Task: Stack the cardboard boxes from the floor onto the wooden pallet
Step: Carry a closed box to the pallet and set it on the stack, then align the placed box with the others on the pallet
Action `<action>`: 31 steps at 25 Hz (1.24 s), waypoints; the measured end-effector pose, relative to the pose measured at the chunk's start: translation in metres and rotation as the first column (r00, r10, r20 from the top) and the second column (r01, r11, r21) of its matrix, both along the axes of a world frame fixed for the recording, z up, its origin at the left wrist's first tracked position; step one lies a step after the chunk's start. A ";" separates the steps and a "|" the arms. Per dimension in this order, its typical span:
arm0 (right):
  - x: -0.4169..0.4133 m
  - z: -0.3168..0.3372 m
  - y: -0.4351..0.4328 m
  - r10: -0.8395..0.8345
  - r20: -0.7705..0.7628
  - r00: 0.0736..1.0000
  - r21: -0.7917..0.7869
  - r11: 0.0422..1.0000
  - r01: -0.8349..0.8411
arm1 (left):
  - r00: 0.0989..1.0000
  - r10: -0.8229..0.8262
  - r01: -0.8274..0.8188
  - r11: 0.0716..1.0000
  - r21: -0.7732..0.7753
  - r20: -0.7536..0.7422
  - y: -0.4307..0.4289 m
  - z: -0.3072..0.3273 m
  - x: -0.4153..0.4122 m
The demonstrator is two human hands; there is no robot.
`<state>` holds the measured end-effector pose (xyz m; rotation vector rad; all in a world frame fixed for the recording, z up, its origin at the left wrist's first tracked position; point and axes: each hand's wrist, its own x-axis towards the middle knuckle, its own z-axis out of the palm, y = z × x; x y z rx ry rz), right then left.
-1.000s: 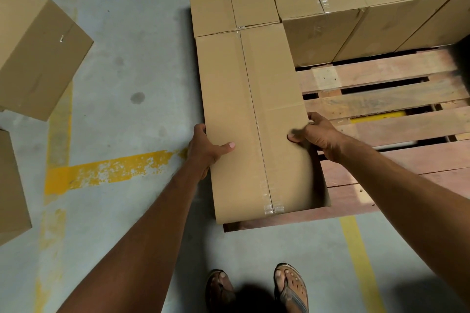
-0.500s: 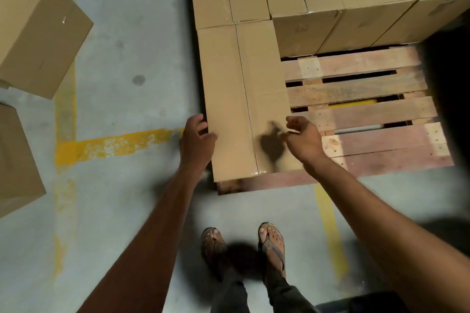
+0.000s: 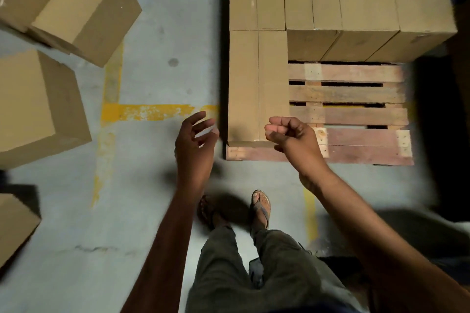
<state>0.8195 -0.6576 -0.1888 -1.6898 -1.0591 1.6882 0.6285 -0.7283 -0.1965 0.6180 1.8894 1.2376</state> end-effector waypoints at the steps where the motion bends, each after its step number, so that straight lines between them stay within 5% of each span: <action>1: -0.006 0.017 -0.014 0.035 -0.008 0.999 0.001 0.999 -0.035 | 1.000 0.024 -0.024 1.000 0.009 0.006 -0.017 0.015 -0.001; 9: -0.108 0.100 -0.108 0.274 -0.085 0.958 0.032 0.962 -0.272 | 0.982 0.186 -0.183 0.978 0.101 -0.018 -0.142 0.094 -0.055; 19: -0.341 0.132 -0.213 0.377 -0.162 0.912 0.091 0.926 -0.367 | 0.911 0.402 -0.373 0.898 0.231 -0.089 -0.267 0.142 -0.281; 31: -0.599 0.116 -0.187 0.578 -0.132 0.805 0.087 0.816 -0.571 | 0.756 0.653 -0.648 0.741 0.176 0.032 -0.284 0.118 -0.507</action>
